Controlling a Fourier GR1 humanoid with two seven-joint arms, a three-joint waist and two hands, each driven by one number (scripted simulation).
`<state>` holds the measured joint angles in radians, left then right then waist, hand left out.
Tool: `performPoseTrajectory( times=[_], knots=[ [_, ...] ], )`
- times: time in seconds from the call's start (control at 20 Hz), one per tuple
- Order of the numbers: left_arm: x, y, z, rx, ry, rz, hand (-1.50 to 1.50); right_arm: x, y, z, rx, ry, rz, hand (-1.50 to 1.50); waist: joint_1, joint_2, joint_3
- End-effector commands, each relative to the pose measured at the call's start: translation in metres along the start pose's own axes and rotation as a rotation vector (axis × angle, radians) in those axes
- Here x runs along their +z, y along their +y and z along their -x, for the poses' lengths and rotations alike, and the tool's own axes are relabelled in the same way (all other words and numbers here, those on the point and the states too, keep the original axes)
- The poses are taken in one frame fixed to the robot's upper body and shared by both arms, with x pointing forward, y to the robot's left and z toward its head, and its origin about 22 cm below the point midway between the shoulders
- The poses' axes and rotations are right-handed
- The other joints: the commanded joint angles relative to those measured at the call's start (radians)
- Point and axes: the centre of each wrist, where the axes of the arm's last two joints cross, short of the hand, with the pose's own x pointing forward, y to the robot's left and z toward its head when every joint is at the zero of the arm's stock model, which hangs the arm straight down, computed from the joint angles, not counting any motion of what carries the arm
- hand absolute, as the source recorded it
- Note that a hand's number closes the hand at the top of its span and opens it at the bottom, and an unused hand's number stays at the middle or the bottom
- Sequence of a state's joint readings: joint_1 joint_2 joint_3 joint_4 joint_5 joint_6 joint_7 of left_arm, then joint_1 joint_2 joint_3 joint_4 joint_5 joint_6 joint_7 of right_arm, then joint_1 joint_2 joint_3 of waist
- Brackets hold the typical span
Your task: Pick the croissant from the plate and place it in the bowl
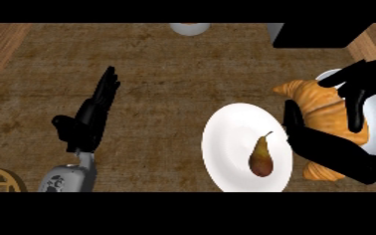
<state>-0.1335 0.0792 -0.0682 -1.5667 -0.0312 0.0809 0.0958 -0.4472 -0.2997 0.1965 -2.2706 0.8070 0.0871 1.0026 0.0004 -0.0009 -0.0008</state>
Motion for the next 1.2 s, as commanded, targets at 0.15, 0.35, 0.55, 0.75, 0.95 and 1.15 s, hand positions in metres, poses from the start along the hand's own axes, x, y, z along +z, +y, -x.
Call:
performPoseTrajectory(
  times=[0.15, 0.35, 0.55, 0.75, 0.95, 1.15],
  knots=[
    [-0.003, 0.004, -0.003, -0.004, 0.004, -0.017, 0.00, -0.045, -0.016, 0.039, 0.264, 0.091, -0.021, 1.50, 0.000, 0.002, 0.001],
    [0.010, -0.012, 0.008, 0.001, -0.003, 0.005, 0.00, -0.073, -0.030, 0.082, 0.311, 0.105, 0.010, 1.50, 0.002, 0.003, 0.001],
    [-0.005, -0.009, 0.001, 0.012, -0.009, -0.016, 0.00, -0.077, -0.010, 0.125, 0.315, 0.144, 0.016, 1.50, 0.001, 0.003, 0.001],
    [-0.006, -0.004, 0.000, -0.003, 0.002, 0.009, 0.00, -0.083, -0.008, 0.178, 0.366, 0.174, 0.012, 1.50, 0.002, 0.003, 0.001],
    [0.011, 0.006, 0.009, -0.013, 0.002, 0.017, 0.00, -0.074, -0.020, 0.213, 0.356, 0.214, 0.020, 1.50, 0.000, 0.001, 0.001],
    [0.007, -0.007, 0.018, -0.009, -0.010, -0.009, 0.00, -0.088, -0.003, 0.240, 0.284, 0.262, -0.129, 1.50, 0.005, 0.003, 0.001]
  ],
)
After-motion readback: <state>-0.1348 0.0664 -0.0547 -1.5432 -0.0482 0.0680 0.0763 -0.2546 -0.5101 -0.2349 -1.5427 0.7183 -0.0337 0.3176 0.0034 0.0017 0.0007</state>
